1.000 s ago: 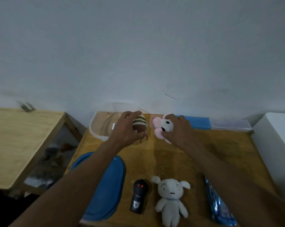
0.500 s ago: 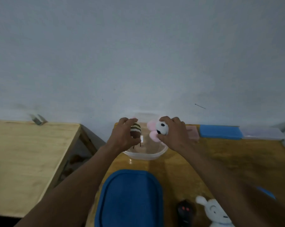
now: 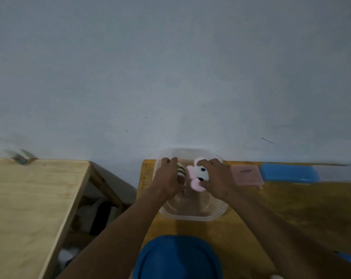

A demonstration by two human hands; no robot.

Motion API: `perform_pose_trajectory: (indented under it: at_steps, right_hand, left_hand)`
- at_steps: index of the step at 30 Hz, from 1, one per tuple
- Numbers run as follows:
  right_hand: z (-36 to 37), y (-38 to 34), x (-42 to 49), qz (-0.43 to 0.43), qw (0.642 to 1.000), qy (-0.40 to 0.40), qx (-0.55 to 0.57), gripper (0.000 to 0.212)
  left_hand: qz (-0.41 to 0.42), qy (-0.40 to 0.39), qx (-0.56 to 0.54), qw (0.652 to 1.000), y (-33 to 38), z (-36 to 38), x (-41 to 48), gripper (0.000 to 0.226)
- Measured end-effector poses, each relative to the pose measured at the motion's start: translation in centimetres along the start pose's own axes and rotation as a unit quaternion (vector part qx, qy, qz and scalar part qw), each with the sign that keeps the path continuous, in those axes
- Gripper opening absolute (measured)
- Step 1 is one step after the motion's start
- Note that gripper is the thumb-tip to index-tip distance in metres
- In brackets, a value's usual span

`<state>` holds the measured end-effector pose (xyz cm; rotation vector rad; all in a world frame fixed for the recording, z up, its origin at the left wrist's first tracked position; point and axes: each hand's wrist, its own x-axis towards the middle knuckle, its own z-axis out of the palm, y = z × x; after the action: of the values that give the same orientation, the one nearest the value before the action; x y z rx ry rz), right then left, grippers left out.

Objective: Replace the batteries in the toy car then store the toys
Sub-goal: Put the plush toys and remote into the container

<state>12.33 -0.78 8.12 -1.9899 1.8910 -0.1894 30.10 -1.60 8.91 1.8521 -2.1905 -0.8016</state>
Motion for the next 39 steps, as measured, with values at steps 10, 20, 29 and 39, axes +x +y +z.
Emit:
perform_pose_trajectory:
  at_steps: [10, 20, 29, 39]
  right_hand:
    - [3.2, 1.0, 4.4, 0.002, 0.998, -0.060, 0.003, 0.062]
    - [2.7, 0.4, 3.3, -0.011, 0.998, -0.055, 0.010, 0.071]
    - [-3.6, 1.4, -5.9, -0.002, 0.994, 0.108, 0.033, 0.044]
    - [-4.1, 9.6, -18.9, 0.046, 0.994, 0.099, 0.028, 0.040]
  left_hand:
    - [-0.016, -0.024, -0.001, 1.000, -1.5, 2.0, 3.5, 0.087]
    - [0.001, -0.027, 0.070, 0.997, -0.6, 1.7, 2.3, 0.089]
    - [0.113, 0.073, 0.067, 0.989, 2.4, -0.8, -2.8, 0.065]
    - [0.171, 0.013, 0.144, 0.974, 11.8, 6.9, -12.4, 0.060]
